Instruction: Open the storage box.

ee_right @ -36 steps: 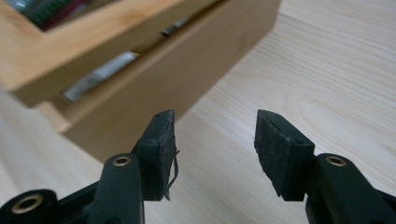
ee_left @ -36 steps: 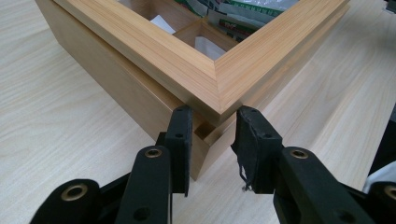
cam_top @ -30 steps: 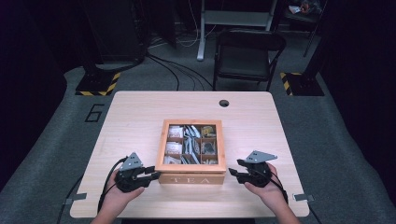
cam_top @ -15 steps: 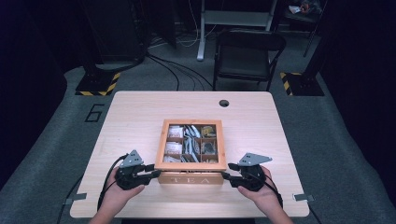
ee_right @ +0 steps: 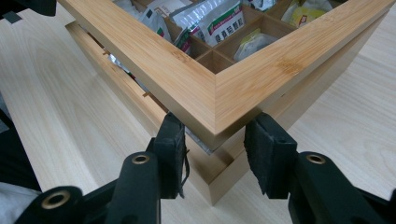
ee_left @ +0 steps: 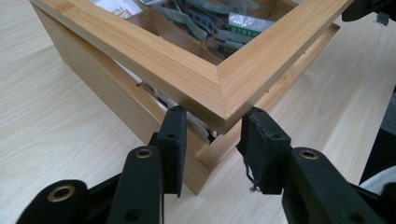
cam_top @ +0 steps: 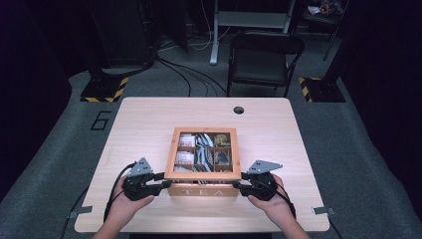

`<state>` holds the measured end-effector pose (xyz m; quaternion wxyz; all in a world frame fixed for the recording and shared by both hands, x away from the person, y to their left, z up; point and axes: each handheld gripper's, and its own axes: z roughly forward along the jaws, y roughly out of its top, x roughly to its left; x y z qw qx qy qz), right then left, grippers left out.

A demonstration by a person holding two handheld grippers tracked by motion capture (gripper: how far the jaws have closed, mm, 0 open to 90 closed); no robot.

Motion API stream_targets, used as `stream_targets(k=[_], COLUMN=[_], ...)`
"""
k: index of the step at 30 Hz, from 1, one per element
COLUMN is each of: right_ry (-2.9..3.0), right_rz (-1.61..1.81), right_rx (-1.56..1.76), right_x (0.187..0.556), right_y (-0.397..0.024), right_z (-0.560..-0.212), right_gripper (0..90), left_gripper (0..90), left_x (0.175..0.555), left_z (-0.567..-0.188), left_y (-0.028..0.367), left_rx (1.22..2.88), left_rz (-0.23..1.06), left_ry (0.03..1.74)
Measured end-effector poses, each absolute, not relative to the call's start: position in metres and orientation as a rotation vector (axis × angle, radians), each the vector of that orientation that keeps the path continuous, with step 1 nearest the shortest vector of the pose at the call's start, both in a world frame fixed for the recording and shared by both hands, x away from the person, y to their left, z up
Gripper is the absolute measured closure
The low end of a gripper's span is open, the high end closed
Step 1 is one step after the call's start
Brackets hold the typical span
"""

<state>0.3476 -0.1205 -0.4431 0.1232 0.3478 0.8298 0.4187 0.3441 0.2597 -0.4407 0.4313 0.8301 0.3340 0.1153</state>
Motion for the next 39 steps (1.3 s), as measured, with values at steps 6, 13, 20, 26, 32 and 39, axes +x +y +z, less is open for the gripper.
stream_targets(k=[6, 13, 20, 26, 32, 39], right_ry=[2.435, 2.413, 2.412, 2.377, 2.375, 2.373], right_rz=[1.201, 1.238, 1.246, 1.256, 1.244, 1.228], right_rx=[1.019, 1.039, 1.034, 1.027, 0.995, 0.976], right_x=[0.351, 0.353, 0.357, 0.359, 0.361, 0.367], right_y=[-0.121, -0.125, -0.126, -0.126, -0.125, -0.127], right_z=[-0.433, -0.418, -0.411, -0.408, -0.405, -0.403], right_gripper=[57.8, 57.8, 54.6, 50.8, 48.3, 47.6], left_gripper=[50.6, 45.0, 44.8, 44.8, 44.4, 44.4], left_x=[0.348, 0.351, 0.355, 0.358, 0.360, 0.364], left_z=[-0.436, -0.425, -0.416, -0.408, -0.401, -0.391], left_y=[0.259, 0.261, 0.259, 0.257, 0.257, 0.256], left_rx=[2.054, 2.010, 2.053, 2.063, 2.048, 2.051], left_rz=[0.333, 0.385, 0.390, 0.408, 0.439, 0.467], left_ry=[0.820, 0.806, 0.779, 0.758, 0.745, 0.720])
